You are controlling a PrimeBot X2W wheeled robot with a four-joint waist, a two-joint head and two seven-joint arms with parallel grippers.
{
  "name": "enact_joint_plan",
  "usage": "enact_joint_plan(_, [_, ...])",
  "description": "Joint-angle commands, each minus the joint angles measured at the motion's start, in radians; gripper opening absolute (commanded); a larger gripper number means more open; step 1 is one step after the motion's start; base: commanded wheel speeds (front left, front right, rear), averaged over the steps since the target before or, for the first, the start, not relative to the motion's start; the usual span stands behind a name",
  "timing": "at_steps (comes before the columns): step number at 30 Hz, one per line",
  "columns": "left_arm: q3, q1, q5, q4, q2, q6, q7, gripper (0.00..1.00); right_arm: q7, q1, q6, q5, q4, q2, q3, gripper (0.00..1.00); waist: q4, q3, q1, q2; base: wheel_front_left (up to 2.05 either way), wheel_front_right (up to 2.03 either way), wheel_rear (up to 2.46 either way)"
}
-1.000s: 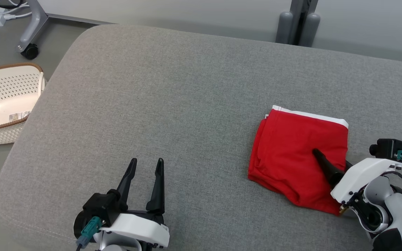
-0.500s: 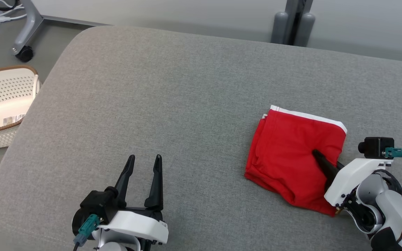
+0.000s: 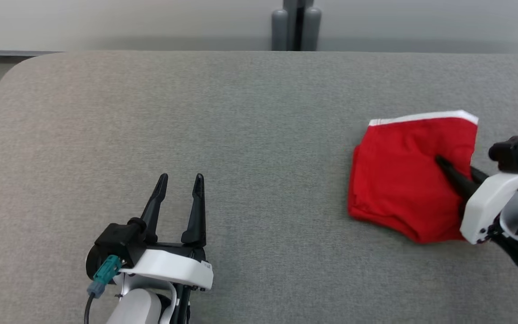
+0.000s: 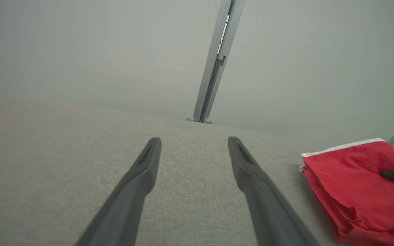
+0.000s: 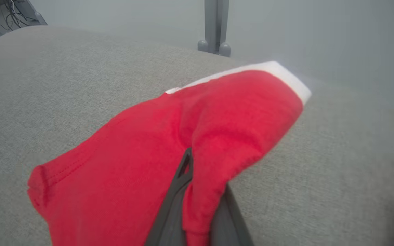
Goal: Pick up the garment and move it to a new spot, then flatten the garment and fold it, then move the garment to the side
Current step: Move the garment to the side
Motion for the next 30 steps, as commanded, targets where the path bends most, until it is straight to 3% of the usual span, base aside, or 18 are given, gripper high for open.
enact_joint_plan(1, [0.004, -0.025, 0.001, -0.004, 0.004, -0.002, -0.003, 1.0, 0.005, -0.021, 0.0, -0.008, -0.026, -0.034, -0.002, 0.0, -0.056, 0.024, 0.0, 0.0, 0.0, 0.0, 0.0])
enact_joint_plan(7, [0.009, -0.074, -0.017, -0.009, 0.004, 0.003, -0.003, 1.0, 0.053, -0.048, 0.0, 0.0, -0.16, -0.188, -0.058, 0.0, -0.136, 0.086, 0.0, 0.0, 0.0, 0.0, 0.0])
enact_joint_plan(13, [-0.012, -0.135, -0.03, -0.01, 0.004, 0.005, -0.003, 1.0, 0.092, -0.011, 0.0, 0.004, -0.216, -0.331, -0.172, 0.0, -0.162, 0.17, 0.0, 0.0, 0.0, 0.0, 0.0])
enact_joint_plan(24, [-0.056, -0.21, -0.038, -0.003, 0.004, 0.011, -0.003, 1.0, 0.072, 0.088, 0.0, -0.033, -0.087, -0.487, -0.361, 0.0, -0.101, 0.302, 0.0, 0.0, 0.0, 0.0, 0.0])
enact_joint_plan(30, [-0.071, -0.229, -0.041, -0.002, 0.004, 0.013, -0.003, 1.0, 0.061, 0.12, 0.0, -0.092, -0.014, -0.528, -0.394, 0.0, -0.067, 0.344, 0.0, 0.0, 0.0, 0.0, 0.0])
